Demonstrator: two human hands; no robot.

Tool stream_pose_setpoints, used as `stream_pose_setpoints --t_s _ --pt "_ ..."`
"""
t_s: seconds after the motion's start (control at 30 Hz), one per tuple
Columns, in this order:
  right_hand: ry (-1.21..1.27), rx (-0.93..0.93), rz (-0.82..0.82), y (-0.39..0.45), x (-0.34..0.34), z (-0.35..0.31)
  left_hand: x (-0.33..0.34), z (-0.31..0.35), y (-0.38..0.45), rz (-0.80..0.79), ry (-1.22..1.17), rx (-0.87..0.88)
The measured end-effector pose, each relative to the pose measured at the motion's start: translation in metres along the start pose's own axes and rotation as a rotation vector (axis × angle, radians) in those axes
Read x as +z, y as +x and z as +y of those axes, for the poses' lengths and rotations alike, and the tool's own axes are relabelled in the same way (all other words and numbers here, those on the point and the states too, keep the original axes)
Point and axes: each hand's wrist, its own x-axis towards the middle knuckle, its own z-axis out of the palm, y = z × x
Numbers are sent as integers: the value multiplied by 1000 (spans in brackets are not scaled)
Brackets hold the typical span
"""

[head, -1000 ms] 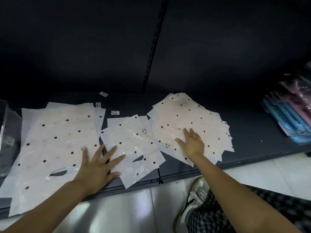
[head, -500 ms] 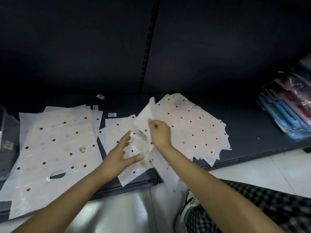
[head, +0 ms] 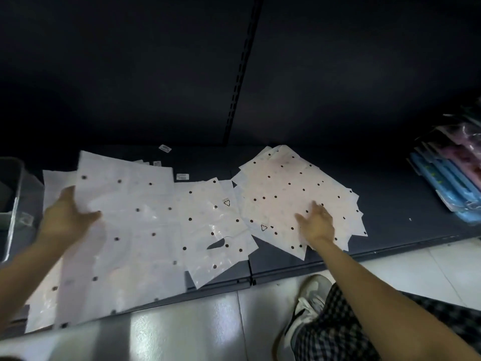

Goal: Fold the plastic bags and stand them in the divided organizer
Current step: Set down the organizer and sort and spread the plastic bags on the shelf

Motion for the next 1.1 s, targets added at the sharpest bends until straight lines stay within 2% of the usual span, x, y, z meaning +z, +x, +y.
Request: stream_pose_setpoints --t_s 0.1,0.17,0.27,0.37,0.5,0.6,0.63,0.7,0.77,0.83,0.9,0.93,1.03,1.1 --pt "-88 -26 44 4 2 20 -3 -21 10 146 80 56" --pt "-69 -50 156 1 1 20 4 -17 0 232 270 260" --pt "-40 -86 288 -6 -2 7 18 5 -32 80 387 596" --pt "103 -182 328 -23 -5 -32 32 28 -65 -109 338 661" --pt "536 -202 152 -63 0 -109 53 65 -100 -396 -25 575" --pt "893 -135 -181 -101 15 -154 70 93 -119 -669 -270 418" --pt "978 -134 -303 -112 19 -163 74 98 -121 -697 -299 364" --pt "1086 -232 -483 -126 25 -169 80 105 -119 -616 -270 288" --pt "1013 -423 -438 -122 25 -160 78 106 -110 -456 -263 211" --pt "811 -500 -194 -99 21 -137 74 101 -98 -364 -244 146" --pt "544 -424 25 -64 13 -102 72 93 -85 -366 -184 137" --pt "411 -360 71 -46 10 -80 71 90 -79 -380 -159 145" --pt "35 -190 26 -7 3 -18 73 85 -68 -393 -77 214" --pt "-14 -155 6 2 5 5 76 83 -61 -405 -57 233"
